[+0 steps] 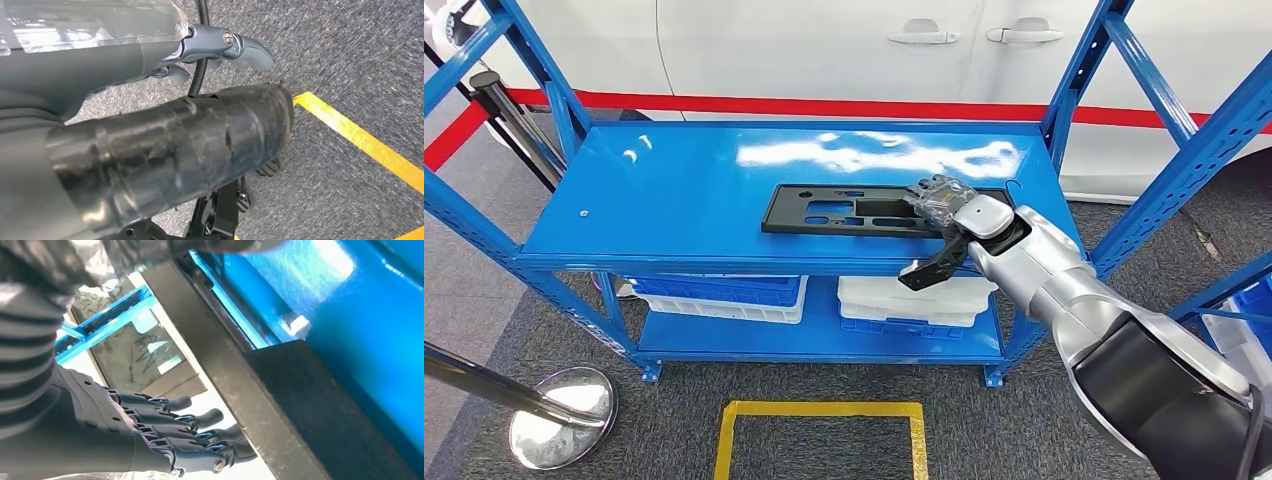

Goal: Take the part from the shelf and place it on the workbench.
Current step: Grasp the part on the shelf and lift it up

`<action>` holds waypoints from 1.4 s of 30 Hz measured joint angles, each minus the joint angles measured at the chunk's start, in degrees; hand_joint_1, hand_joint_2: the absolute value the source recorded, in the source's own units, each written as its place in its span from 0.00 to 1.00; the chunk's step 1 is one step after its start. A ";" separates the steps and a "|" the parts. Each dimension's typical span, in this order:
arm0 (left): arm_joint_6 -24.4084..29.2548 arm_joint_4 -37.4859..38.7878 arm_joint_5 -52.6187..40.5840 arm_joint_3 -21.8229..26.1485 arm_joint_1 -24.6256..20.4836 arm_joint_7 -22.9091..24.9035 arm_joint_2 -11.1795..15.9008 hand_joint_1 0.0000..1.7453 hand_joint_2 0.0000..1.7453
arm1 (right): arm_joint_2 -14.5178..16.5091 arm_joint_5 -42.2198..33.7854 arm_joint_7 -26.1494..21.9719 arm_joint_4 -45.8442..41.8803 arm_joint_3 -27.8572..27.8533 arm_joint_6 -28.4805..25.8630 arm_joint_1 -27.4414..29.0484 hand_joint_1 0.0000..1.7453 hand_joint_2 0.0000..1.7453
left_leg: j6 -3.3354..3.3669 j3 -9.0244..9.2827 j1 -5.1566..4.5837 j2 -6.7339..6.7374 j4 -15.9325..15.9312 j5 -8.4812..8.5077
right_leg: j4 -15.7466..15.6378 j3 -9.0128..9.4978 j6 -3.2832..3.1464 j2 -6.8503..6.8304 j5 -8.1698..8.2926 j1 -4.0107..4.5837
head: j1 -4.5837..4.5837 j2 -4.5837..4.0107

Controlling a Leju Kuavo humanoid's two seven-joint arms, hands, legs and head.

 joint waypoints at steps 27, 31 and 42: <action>-0.86 0.00 -0.35 0.00 -0.12 -0.71 0.03 0.00 0.00 | -0.45 -0.25 -0.50 0.92 -0.04 -2.95 0.24 1.00 1.00 | 0.00 0.03 0.00 -0.02 0.00 0.00 | -0.01 0.02 0.00 -0.02 0.00 0.00 | 0.00 0.01; -1.17 0.00 -0.35 0.00 -0.11 -1.52 0.03 0.00 0.00 | -0.66 -0.33 -1.07 0.91 -0.10 -3.49 0.25 1.00 1.00 | 0.00 0.03 0.00 -0.04 0.01 0.00 | -0.01 0.03 0.00 -0.04 0.00 0.00 | 0.00 0.01; -6.77 -0.01 0.34 -0.04 0.33 -14.72 0.18 0.00 0.00 | -4.05 1.38 -5.81 -11.65 -0.99 -13.92 6.42 1.00 1.00 | 0.01 0.03 0.00 0.10 0.01 -0.07 | -0.02 -0.02 0.00 0.05 -0.01 0.00 | 0.00 0.01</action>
